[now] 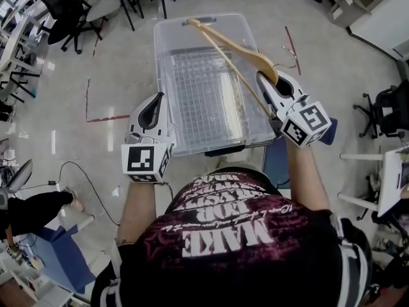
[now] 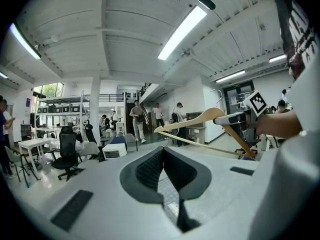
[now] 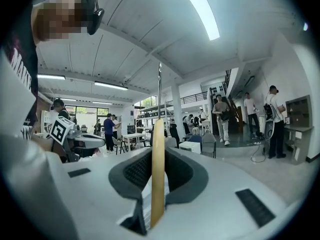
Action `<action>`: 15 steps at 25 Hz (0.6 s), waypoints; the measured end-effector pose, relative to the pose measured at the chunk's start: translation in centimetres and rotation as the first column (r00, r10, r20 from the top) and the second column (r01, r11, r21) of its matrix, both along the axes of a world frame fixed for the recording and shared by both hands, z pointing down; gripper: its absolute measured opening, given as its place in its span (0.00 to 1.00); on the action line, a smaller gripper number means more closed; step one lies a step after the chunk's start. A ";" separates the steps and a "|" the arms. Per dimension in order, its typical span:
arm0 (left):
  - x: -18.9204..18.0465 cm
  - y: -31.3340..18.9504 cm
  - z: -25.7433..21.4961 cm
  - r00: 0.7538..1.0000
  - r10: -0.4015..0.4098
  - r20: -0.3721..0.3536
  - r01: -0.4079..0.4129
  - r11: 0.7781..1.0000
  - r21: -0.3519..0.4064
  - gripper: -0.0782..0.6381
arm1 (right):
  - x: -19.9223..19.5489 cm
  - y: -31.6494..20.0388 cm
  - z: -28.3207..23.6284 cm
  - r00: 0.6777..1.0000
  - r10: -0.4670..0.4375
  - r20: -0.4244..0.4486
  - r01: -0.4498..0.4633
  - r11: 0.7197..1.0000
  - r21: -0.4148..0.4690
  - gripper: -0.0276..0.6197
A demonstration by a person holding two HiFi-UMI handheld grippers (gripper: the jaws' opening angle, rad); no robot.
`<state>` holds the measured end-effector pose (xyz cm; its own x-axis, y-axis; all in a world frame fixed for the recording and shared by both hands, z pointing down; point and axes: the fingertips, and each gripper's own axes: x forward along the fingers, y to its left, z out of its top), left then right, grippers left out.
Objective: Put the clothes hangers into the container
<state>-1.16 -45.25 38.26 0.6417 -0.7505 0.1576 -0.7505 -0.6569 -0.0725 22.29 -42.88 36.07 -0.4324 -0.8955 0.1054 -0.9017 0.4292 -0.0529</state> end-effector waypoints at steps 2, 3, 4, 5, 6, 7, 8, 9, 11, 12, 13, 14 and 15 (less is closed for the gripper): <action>0.2 -0.7 0.9 1.000 -0.008 0.009 0.008 1.000 -0.010 0.12 | 0.5 -1.4 2.4 1.000 0.000 0.005 0.000 0.999 -0.036 0.14; 0.3 -1.1 1.2 1.000 -0.010 0.013 0.011 1.000 -0.015 0.12 | 0.7 -2.1 3.7 1.000 0.001 0.011 0.000 0.998 -0.058 0.14; 0.4 -1.4 1.4 1.000 -0.012 0.015 0.012 1.000 -0.019 0.12 | 0.9 -2.8 4.9 1.000 0.001 0.018 0.001 0.997 -0.082 0.14; 0.5 -1.8 1.6 1.000 -0.014 0.018 0.015 1.000 -0.023 0.12 | 1.0 -3.5 6.1 1.000 -0.001 0.024 0.003 0.994 -0.106 0.14; 0.6 -2.1 1.7 1.000 -0.017 0.021 0.018 0.999 -0.027 0.12 | 1.1 -4.1 7.3 1.000 -0.004 0.029 0.008 0.991 -0.130 0.14; 0.7 -2.4 1.7 0.999 -0.021 0.025 0.022 0.999 -0.030 0.12 | 1.1 -4.6 8.5 1.000 -0.009 0.030 0.013 0.988 -0.155 0.14; 0.8 -2.6 1.8 0.999 -0.025 0.029 0.026 0.999 -0.033 0.12 | 1.1 -5.1 9.8 0.999 -0.014 0.032 0.019 0.984 -0.178 0.14; 0.8 -2.9 1.8 0.999 -0.029 0.033 0.030 0.999 -0.036 0.12 | 1.0 -5.6 11.0 0.999 -0.018 0.038 0.025 0.979 -0.202 0.14; 0.9 -3.3 1.8 0.999 -0.034 0.041 0.035 0.999 -0.038 0.12 | 1.0 -6.6 13.6 0.998 -0.019 0.067 0.035 0.967 -0.253 0.14; 1.0 -3.4 1.8 0.998 -0.036 0.045 0.038 0.998 -0.040 0.12 | 0.9 -6.9 15.0 0.997 -0.018 0.081 0.040 0.959 -0.281 0.14; 1.0 -3.5 1.9 0.998 -0.039 0.049 0.041 0.998 -0.040 0.12 | 0.8 -7.2 16.4 0.996 -0.019 0.089 0.046 0.951 -0.307 0.14; 1.0 -3.7 1.9 0.998 -0.044 0.052 0.046 0.998 -0.040 0.12 | 0.8 -7.5 17.9 0.996 -0.022 0.092 0.051 0.941 -0.334 0.14; 0.9 -3.8 2.0 0.997 -0.050 0.055 0.052 0.998 -0.041 0.12 | 0.7 -7.7 19.3 0.995 -0.025 0.093 0.058 0.931 -0.361 0.14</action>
<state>-0.23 -49.02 40.21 0.5922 -0.7742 0.2234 -0.7790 -0.6209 -0.0868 22.97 -50.57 55.40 -0.4901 -0.7842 0.3806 -0.8687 0.4031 -0.2880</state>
